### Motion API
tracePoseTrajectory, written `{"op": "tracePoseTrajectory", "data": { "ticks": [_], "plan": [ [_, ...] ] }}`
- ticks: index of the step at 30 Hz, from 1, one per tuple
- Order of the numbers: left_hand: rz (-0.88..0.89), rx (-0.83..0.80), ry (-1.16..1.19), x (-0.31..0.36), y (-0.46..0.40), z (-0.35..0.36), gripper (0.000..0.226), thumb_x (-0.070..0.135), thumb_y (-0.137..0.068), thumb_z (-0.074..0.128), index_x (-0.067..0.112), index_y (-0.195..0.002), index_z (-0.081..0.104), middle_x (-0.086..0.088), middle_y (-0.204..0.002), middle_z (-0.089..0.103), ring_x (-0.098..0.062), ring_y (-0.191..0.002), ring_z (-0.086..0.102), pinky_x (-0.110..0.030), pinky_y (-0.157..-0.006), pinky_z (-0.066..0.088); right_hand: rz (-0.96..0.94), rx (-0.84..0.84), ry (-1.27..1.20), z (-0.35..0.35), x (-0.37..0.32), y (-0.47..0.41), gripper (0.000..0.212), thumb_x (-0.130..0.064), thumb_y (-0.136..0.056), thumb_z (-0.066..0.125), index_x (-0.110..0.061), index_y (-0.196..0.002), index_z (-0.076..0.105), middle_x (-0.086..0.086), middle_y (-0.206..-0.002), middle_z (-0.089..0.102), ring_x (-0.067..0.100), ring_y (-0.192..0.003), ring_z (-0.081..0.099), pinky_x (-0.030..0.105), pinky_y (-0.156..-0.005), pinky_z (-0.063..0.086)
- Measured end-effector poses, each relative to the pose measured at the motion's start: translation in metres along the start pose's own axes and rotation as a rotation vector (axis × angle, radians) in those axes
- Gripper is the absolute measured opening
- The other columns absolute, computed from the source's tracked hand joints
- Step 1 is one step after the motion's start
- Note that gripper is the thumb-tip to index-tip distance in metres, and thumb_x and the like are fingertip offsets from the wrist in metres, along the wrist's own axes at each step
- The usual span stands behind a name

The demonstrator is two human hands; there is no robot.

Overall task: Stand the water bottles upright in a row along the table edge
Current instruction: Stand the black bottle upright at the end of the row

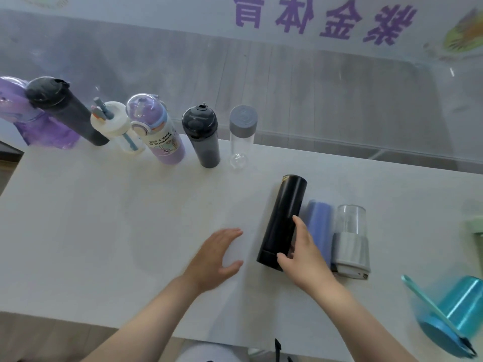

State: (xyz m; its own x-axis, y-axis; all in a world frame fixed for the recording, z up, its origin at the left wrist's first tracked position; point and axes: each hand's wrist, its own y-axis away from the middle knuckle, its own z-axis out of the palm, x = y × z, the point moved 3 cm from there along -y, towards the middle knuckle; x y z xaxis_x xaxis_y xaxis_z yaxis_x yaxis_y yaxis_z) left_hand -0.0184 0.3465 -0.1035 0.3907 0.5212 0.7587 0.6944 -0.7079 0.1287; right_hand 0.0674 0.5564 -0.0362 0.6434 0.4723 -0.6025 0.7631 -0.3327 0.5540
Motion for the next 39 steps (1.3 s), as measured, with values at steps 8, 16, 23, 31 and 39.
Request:
{"op": "tracePoseTrajectory", "data": {
  "ticks": [8, 16, 23, 31, 39],
  "plan": [
    [-0.137, -0.227, 0.205, 0.050, -0.014, 0.036, 0.083, 0.026, -0.082, 0.066, 0.031, -0.150, 0.018, 0.009, -0.147, 0.040, -0.002, -0.129, 0.043, -0.030, -0.109, 0.037, -0.019, -0.185, -0.070, 0.006, 0.002, 0.007, 0.109, -0.028, -0.082, 0.070, -0.040, -0.152, -0.012, -0.004, -0.154, 0.030, 0.013, -0.126, 0.050, 0.024, -0.097, 0.043],
    [-0.168, -0.128, 0.319, 0.073, -0.007, 0.019, 0.066, 0.023, -0.087, 0.068, 0.033, -0.144, 0.036, 0.011, -0.125, 0.059, -0.006, -0.104, 0.062, -0.031, -0.094, 0.050, -0.112, -0.132, -0.080, 0.002, -0.001, 0.025, 0.102, -0.035, -0.081, 0.070, -0.044, -0.153, -0.002, -0.011, -0.147, 0.036, 0.008, -0.127, 0.047, 0.023, -0.098, 0.043],
    [-0.150, 0.004, 0.341, 0.094, 0.001, -0.014, 0.060, 0.049, -0.076, 0.066, 0.041, -0.134, 0.050, 0.010, -0.115, 0.058, -0.008, -0.110, 0.058, -0.030, -0.096, 0.049, -0.195, -0.134, -0.110, -0.031, -0.015, 0.048, 0.079, -0.056, -0.081, 0.060, -0.055, -0.148, 0.017, -0.015, -0.119, 0.061, 0.002, -0.094, 0.065, 0.024, -0.089, 0.052],
    [-0.266, 0.059, 0.468, 0.136, -0.013, -0.040, 0.029, 0.043, -0.085, 0.066, 0.030, -0.109, 0.058, 0.012, -0.108, 0.069, 0.000, -0.097, 0.066, -0.022, -0.084, 0.052, -0.241, -0.037, -0.144, -0.058, -0.032, 0.051, 0.055, -0.058, -0.089, 0.053, -0.044, -0.139, 0.035, -0.014, -0.123, 0.057, -0.001, -0.097, 0.061, 0.016, -0.070, 0.051],
    [-0.349, 0.163, 0.340, 0.144, -0.051, -0.067, 0.041, 0.071, -0.073, 0.054, 0.033, -0.085, 0.060, 0.013, -0.089, 0.070, -0.007, -0.077, 0.067, -0.035, -0.080, 0.054, -0.379, 0.030, -0.168, -0.055, -0.032, 0.030, 0.076, -0.039, -0.080, 0.074, -0.044, -0.141, 0.029, -0.021, -0.128, 0.046, 0.003, -0.113, 0.051, 0.020, -0.093, 0.046]
  ]
}}
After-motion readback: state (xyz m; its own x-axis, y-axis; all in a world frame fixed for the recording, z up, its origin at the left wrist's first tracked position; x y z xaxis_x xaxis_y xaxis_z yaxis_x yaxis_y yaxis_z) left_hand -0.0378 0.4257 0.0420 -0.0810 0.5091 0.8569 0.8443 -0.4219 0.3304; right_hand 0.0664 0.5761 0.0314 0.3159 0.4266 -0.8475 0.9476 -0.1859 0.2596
